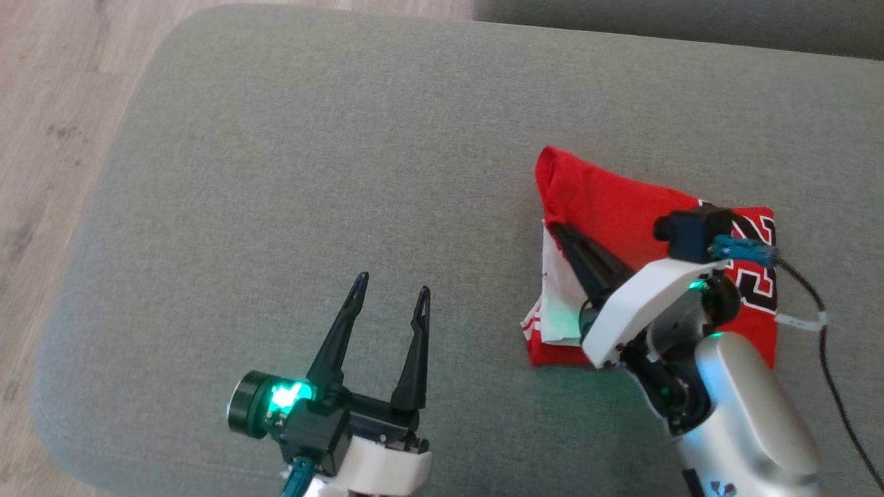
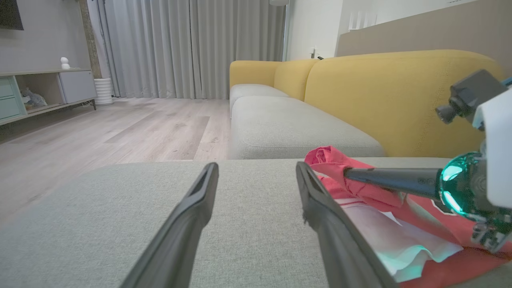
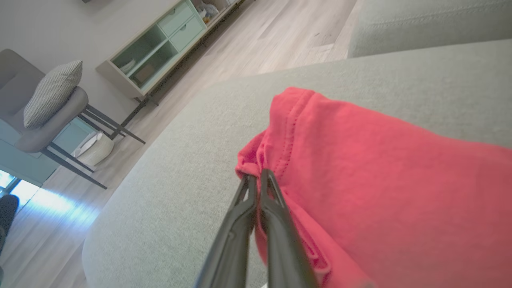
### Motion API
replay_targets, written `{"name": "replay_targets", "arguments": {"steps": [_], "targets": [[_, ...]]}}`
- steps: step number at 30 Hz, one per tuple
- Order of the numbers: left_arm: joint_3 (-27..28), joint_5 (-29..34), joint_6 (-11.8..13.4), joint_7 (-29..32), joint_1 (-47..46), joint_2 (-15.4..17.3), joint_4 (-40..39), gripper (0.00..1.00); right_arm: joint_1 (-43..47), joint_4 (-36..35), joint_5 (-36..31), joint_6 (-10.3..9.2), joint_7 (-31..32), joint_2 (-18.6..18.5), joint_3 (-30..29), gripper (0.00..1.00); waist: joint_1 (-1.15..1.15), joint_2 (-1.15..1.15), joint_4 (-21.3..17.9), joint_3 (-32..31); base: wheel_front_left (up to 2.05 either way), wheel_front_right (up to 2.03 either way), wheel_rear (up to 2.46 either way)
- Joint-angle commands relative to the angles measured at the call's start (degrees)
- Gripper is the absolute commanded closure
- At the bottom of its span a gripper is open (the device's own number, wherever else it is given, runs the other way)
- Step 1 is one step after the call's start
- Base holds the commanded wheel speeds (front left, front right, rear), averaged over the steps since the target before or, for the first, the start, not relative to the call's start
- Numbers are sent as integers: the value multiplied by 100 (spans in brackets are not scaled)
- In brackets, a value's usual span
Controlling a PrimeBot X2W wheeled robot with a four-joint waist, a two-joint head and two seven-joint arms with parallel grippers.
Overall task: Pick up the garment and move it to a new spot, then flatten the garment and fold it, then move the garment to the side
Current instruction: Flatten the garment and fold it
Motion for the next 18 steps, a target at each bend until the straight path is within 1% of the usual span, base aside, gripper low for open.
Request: {"name": "replay_targets", "arguments": {"steps": [1, 4, 5, 6, 7, 8, 9, 18], "targets": [[175, -27, 39, -29, -161, -41, -163, 0, -195, -112, 47, 39, -87, 31, 215, 100, 0, 0, 55, 11, 0, 0, 0], [195, -37, 49, -29, -146, -41, -165, 0, -181, 43, 84, 39, -121, 31, 428, 100, 0, 0, 70, 5, 0, 0, 0], [203, -35, 51, -29, -137, -41, -163, 0, -168, 67, 94, 39, -120, 31, 465, 97, 0, 0, 61, -5, 0, 0, 0], [212, -30, 52, -29, -127, -41, -157, 0, -154, 81, 98, 39, -121, 31, 498, 73, 0, 0, 48, -20, 0, 0, 0], [226, -24, 53, -29, -115, -41, -148, 0, -135, 88, 106, 39, -125, 31, 529, 56, 0, 0, 25, -45, 0, 0, 0], [237, -18, 51, -29, -106, -41, -137, 0, -110, 85, 110, 39, -137, 31, 540, 14, 0, 0, 7, -68, 0, 0, 0], [248, -10, 47, -29, -98, -41, -122, 0, -87, 71, 84, 39, -192, 31, 515, 0, 0, 0, -12, -102, 0, 0, 0], [449, 14, -15, -29, 127, -41, -14, 0, 463, -106, -131, 39, -1160, 31, 26, 0, 0, 0, -152, -626, 0, 0, 0]]}}
